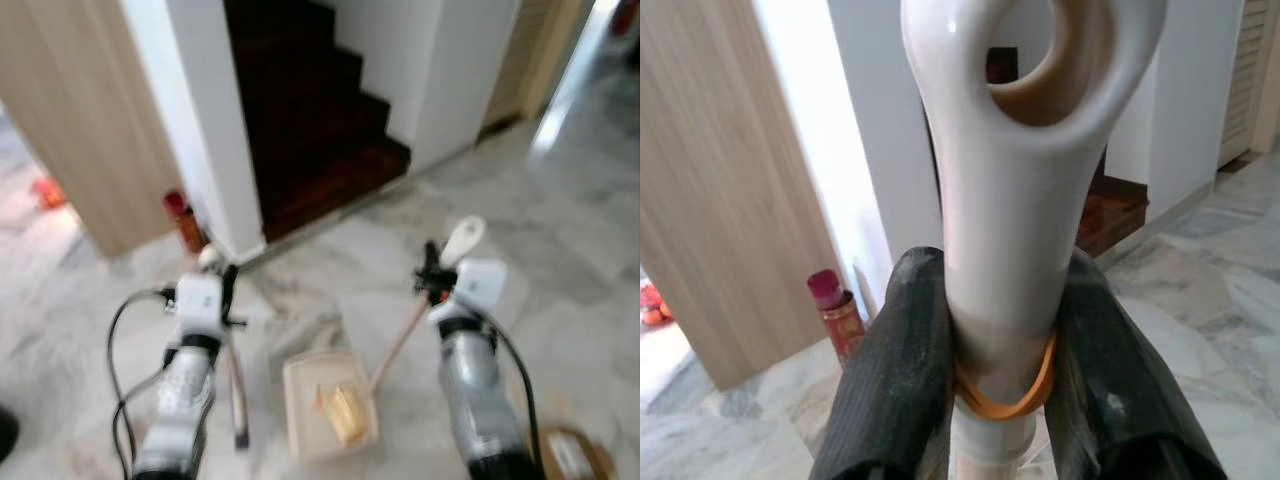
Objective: Sweep floor
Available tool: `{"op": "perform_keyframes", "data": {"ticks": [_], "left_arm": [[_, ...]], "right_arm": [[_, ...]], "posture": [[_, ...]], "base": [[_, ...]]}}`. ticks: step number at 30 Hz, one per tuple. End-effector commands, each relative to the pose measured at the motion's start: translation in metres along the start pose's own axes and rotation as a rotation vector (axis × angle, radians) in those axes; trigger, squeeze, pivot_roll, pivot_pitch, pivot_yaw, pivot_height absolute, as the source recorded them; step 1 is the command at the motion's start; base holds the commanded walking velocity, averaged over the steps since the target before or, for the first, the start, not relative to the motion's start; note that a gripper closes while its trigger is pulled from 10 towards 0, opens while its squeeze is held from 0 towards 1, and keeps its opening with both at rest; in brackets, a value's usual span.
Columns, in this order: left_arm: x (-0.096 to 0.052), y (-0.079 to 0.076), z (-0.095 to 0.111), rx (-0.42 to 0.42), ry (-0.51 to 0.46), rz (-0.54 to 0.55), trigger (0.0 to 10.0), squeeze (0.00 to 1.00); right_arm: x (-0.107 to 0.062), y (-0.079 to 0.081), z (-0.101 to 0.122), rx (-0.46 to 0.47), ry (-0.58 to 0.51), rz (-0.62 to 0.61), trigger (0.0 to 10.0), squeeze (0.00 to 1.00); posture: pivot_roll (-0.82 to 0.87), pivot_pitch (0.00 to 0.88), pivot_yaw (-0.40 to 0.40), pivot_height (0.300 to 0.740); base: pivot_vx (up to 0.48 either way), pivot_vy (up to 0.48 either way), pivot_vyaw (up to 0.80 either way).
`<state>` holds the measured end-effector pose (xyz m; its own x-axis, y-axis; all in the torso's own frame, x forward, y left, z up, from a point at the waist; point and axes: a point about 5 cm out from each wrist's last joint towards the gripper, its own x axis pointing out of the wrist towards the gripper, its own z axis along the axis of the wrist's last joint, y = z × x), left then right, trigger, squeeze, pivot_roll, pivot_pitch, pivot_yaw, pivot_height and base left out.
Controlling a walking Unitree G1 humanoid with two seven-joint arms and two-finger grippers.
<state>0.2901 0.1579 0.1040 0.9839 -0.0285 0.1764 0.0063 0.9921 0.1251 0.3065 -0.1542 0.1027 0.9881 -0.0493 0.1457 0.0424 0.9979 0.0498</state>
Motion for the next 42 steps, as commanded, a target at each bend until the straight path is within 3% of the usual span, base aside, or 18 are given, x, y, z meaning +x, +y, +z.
{"op": "perform_keyframes", "data": {"ticks": [1,13,26,42], "left_arm": [[0.004,0.005,0.009,0.018,-0.038,0.006,10.0,0.00],[0.004,0.004,0.010,0.022,-0.040,-0.004,10.0,0.00],[0.005,-0.001,0.011,0.025,-0.040,-0.034,10.0,0.00],[0.005,-0.001,0.012,0.021,-0.039,-0.030,10.0,0.00]], "right_arm": [[0.006,0.006,0.013,0.015,-0.061,0.015,10.0,0.00],[0.004,0.015,0.009,0.026,-0.047,0.052,10.0,0.00],[0.004,0.018,0.009,0.030,-0.052,0.065,10.0,0.00],[0.004,0.024,0.007,0.050,-0.036,0.090,10.0,0.00]], "posture": [[0.11,0.000,0.008,0.740],[0.11,0.000,0.018,0.740],[0.12,0.000,0.027,0.740],[0.13,0.000,0.024,0.740]], "base": [[0.000,0.255,0.00],[0.000,0.257,0.00],[0.000,0.257,0.78],[0.000,0.249,0.00]]}}
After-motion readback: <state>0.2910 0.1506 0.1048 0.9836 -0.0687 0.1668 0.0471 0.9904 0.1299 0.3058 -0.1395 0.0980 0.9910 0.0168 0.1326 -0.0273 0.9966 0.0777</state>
